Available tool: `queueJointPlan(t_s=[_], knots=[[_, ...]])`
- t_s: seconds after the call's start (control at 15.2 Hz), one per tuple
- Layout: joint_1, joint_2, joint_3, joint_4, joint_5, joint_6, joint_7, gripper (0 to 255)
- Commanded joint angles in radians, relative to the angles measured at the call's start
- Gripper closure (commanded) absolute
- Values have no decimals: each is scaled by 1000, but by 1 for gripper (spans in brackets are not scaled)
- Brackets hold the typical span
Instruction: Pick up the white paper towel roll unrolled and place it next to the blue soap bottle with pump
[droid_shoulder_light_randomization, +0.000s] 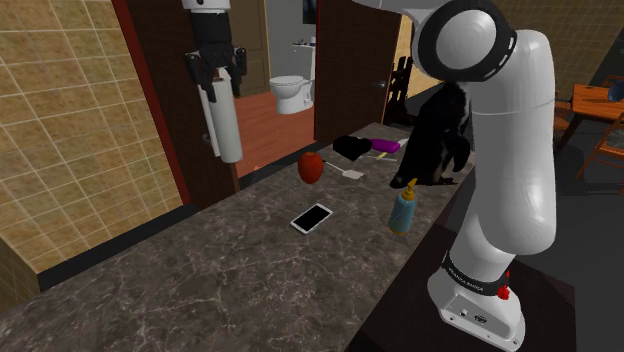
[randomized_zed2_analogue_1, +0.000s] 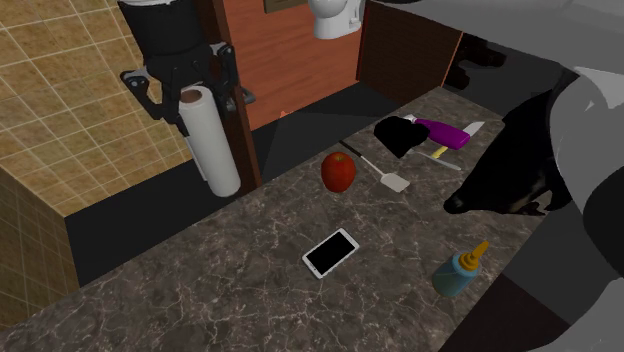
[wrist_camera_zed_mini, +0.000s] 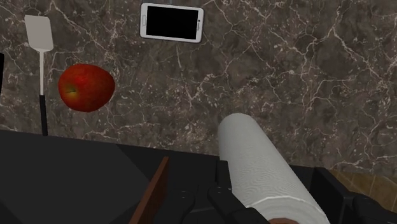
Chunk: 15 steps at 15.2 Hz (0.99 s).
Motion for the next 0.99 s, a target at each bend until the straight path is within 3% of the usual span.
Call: queueJointPlan(t_s=[0.0,0.2,0.46,0.92], knots=[[10,23,0,67,-7,-45,1,255],[23,57,-1,154,-17,-98,1,255],[-75,-147,-13,-137,42,-5,-69,255],[-179,-394,-77,-433,106,54,-219,255]])
